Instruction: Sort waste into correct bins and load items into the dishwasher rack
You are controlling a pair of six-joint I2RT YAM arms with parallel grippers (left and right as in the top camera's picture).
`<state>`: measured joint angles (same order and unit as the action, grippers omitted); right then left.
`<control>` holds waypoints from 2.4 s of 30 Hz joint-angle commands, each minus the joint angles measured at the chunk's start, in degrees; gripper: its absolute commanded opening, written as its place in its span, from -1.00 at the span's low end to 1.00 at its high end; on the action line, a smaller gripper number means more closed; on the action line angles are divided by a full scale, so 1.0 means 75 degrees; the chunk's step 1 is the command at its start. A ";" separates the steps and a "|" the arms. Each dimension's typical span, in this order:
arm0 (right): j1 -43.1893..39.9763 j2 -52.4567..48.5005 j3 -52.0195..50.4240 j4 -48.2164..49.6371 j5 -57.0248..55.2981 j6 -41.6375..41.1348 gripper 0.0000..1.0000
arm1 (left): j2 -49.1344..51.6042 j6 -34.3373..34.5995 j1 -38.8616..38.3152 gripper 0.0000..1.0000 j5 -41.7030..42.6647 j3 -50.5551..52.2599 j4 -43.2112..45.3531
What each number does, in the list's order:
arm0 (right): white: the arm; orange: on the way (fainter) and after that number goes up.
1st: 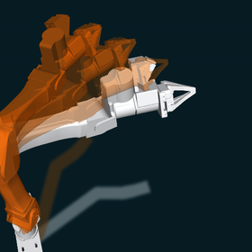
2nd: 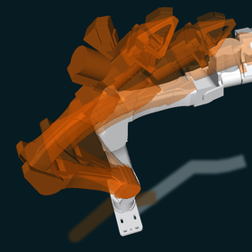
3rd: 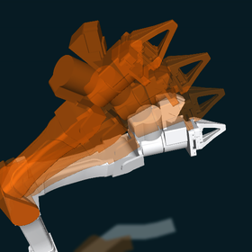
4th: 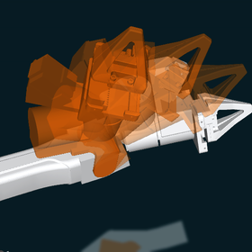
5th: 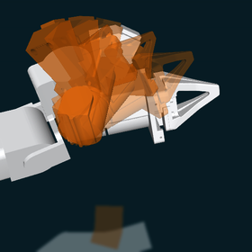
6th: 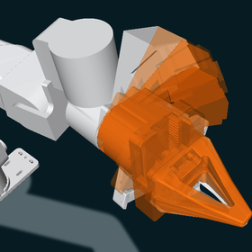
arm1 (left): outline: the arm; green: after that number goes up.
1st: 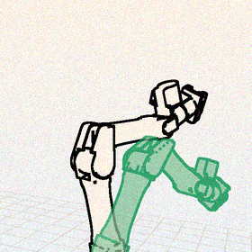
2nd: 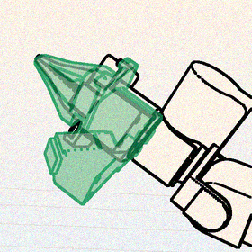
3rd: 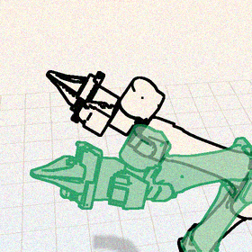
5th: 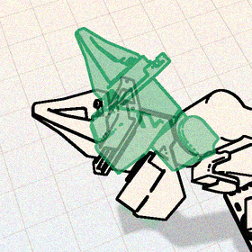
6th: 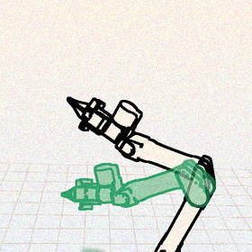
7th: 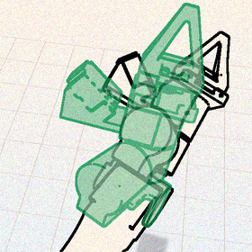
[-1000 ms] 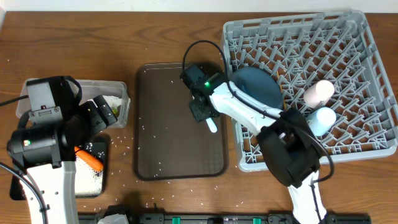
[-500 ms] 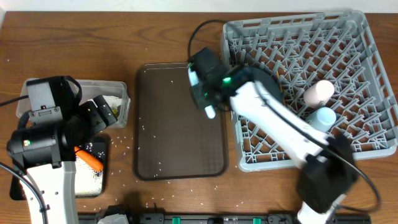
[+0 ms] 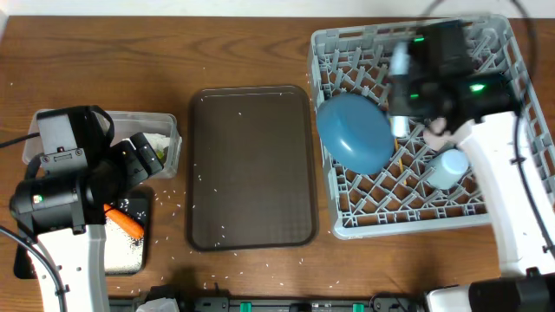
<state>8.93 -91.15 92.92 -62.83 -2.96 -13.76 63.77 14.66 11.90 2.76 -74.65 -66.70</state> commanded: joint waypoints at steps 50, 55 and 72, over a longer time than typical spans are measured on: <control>0.0848 0.3835 0.0099 -0.0481 0.0871 0.1480 0.99 | 0.0029 0.0006 0.0041 0.96 -0.0090 -0.0079 -0.0017; 0.0854 0.4065 0.0093 -0.0921 -0.0417 0.1475 0.98 | 0.0029 0.0006 0.0041 0.96 -0.0093 -0.0079 -0.0017; -0.0064 0.6790 -0.5243 0.3075 -0.0778 0.1472 0.98 | 0.0029 0.0006 0.0041 0.96 -0.0090 -0.0079 -0.0017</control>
<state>9.87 -45.04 63.75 -42.26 -8.67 -2.52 63.79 14.79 11.90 2.76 -74.63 -66.72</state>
